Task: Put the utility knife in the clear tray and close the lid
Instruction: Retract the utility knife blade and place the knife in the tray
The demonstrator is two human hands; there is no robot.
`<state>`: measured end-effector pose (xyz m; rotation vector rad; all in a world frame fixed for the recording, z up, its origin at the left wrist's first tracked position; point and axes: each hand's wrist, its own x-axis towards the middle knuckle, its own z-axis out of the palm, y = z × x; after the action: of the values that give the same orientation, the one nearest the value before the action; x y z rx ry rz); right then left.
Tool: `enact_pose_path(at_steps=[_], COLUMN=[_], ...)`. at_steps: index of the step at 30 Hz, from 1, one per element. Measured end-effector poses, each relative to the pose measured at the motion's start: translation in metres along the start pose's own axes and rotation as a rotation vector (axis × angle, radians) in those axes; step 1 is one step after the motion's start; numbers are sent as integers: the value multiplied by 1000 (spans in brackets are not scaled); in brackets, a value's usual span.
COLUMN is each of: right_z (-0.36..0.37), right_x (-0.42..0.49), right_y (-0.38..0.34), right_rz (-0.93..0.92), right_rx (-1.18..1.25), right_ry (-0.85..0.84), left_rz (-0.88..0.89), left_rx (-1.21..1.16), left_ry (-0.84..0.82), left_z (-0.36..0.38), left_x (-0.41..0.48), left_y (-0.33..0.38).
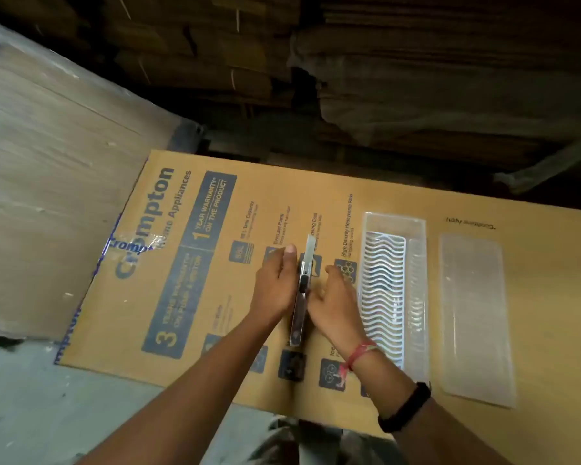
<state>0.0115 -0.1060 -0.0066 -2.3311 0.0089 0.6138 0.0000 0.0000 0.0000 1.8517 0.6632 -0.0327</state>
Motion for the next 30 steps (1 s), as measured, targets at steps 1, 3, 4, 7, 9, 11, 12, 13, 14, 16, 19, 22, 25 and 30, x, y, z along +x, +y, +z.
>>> enact_pose_path(at_steps=[1,3,4,7,9,11,12,13,14,16,19,22,25,30], right_z=[2,6,7,16,22,24,24,23,22,22,25,26,27,26], right_x=[4,11,13,20,25,28,28,30,30,31,34,34,30,20], right_y=[1,4,4,5,5,5,4,4,4,5,9,11,12,10], right_rz=[19,41,65,91,104,156,190,224,253,303,333,330,313,271], right_rx=[-1,-17,-39,-74,-63,11,75,148,214,315,389,432,460,551], right_ry=[15,37,28,48,75,96,104,114,119,119,113,126,136,203], left_rz=[-42,-142,-180,-255,-325,-385,-405,-415,-424,-433,-422,-429,-470,-467], left_rx=[-12,-39,-60,-141,-220,-239,-240,-245,-251,-265,-221,-195,-203,-251], left_ry=[-11,-24,-41,-52,-60,-79,-88,-97,-108,-133,-151,-118,-67,-22], left_z=[2,5,6,9,11,13,14,14,14,14,17,21,24,22], left_x=[3,11,12,18,22,26,28,30,31,32,33,34,36,36], left_y=[-3,-14,-18,-25,-26,-28,-27,-27,-27,-28,-31,-31,-30,-23])
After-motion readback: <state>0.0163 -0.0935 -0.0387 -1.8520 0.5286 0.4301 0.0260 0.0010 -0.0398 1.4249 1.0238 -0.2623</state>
